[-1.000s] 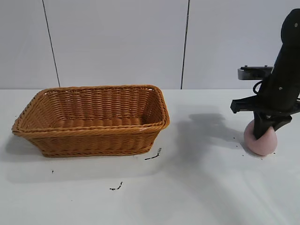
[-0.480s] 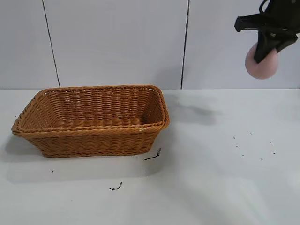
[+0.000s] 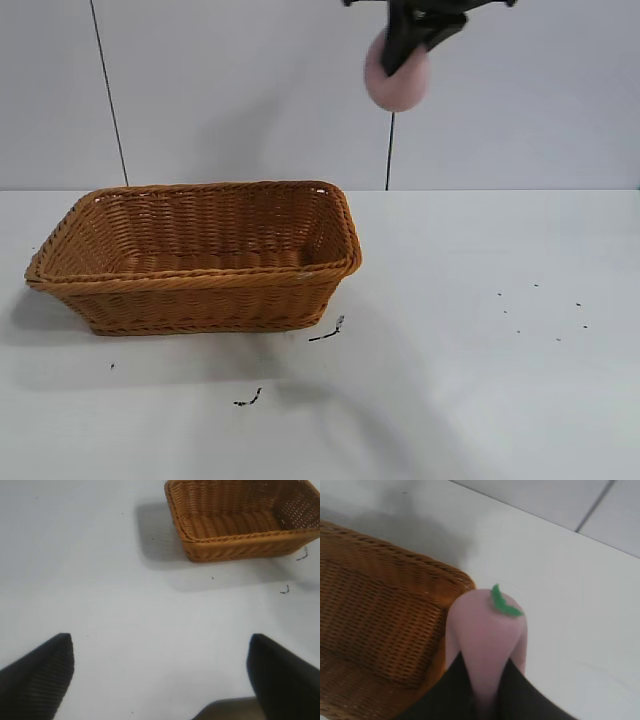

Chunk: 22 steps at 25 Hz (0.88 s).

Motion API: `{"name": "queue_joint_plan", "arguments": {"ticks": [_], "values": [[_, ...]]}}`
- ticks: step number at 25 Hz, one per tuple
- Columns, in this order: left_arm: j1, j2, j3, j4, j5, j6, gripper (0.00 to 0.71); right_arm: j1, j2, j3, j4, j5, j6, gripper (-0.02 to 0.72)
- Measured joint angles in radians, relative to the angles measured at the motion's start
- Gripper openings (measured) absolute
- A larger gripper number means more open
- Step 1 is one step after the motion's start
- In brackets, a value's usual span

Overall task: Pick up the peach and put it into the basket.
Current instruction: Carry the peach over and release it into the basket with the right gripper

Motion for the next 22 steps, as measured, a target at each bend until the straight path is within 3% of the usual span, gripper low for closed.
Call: {"name": "queue_joint_plan", "arguments": {"ticks": [3,8,10,13,15,17,22], "values": [[0.0,0.0,0.0,0.0,0.0,0.0,0.692,0.017,0.086,-0.001,0.0,-0.052,-0.006,0.022],[0.0,0.0,0.0,0.0,0.0,0.0,0.692,0.017,0.181,-0.001,-0.013,-0.067,-0.007,0.062],[0.0,0.0,0.0,0.0,0.0,0.0,0.692,0.017,0.191,-0.001,-0.013,-0.074,-0.007,0.157],[0.0,0.0,0.0,0.0,0.0,0.0,0.692,0.017,0.189,-0.001,-0.014,-0.088,-0.007,0.468],[0.0,0.0,0.0,0.0,0.0,0.0,0.692,0.017,0.179,-0.001,-0.014,-0.088,-0.007,0.608],[0.0,0.0,0.0,0.0,0.0,0.0,0.692,0.017,0.166,-0.003,-0.014,-0.079,-0.008,0.664],[0.0,0.0,0.0,0.0,0.0,0.0,0.692,0.017,0.114,-0.066,-0.02,0.002,-0.006,0.689]]}}
